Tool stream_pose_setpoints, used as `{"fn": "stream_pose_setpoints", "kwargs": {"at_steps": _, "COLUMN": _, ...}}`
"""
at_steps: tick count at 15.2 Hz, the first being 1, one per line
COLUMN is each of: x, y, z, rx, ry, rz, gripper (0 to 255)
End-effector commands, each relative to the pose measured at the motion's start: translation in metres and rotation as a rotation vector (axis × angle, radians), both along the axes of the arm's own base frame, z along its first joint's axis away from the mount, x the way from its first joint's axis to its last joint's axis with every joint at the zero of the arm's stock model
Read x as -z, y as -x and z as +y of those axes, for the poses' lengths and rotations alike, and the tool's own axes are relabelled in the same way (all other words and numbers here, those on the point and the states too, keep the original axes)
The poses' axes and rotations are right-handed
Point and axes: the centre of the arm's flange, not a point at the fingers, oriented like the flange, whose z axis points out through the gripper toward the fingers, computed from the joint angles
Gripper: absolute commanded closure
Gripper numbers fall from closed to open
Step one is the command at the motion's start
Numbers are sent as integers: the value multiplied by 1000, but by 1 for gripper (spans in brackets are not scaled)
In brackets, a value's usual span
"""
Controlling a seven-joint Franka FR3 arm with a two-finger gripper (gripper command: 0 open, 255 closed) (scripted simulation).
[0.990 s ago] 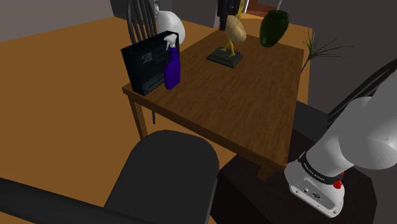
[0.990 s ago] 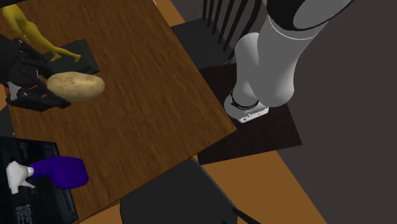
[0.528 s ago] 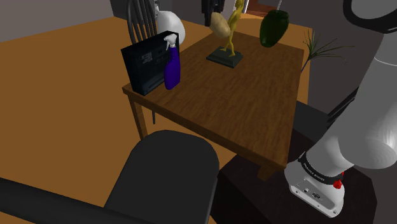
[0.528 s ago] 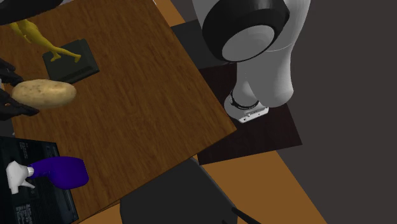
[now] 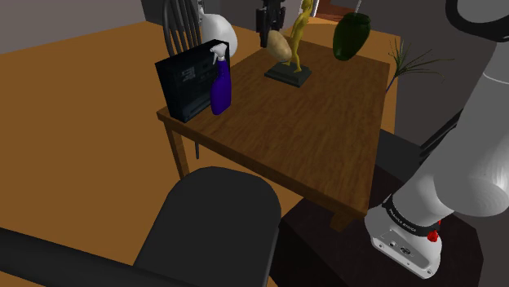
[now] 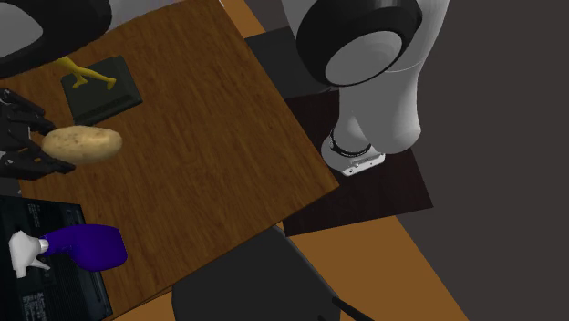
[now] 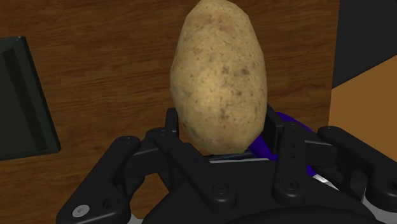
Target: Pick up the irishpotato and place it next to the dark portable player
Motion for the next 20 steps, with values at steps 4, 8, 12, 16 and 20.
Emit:
{"fn": "stream_pose_setpoints", "kwargs": {"at_steps": 4, "x": 26, "y": 0, "z": 0, "rx": 0, "ry": 0, "rz": -1, "gripper": 255}}
{"fn": "stream_pose_setpoints", "kwargs": {"at_steps": 8, "x": 48, "y": 0, "z": 0, "rx": 0, "ry": 0, "rz": -1, "gripper": 255}}
{"fn": "stream_pose_setpoints", "kwargs": {"at_steps": 12, "x": 69, "y": 0, "z": 0, "rx": 0, "ry": 0, "rz": -1, "gripper": 255}}
{"fn": "stream_pose_setpoints", "kwargs": {"at_steps": 16, "x": 90, "y": 0, "z": 0, "rx": 0, "ry": 0, "rz": -1, "gripper": 255}}
{"fn": "stream_pose_setpoints", "kwargs": {"at_steps": 20, "x": 111, "y": 0, "z": 0, "rx": 0, "ry": 0, "rz": -1, "gripper": 255}}
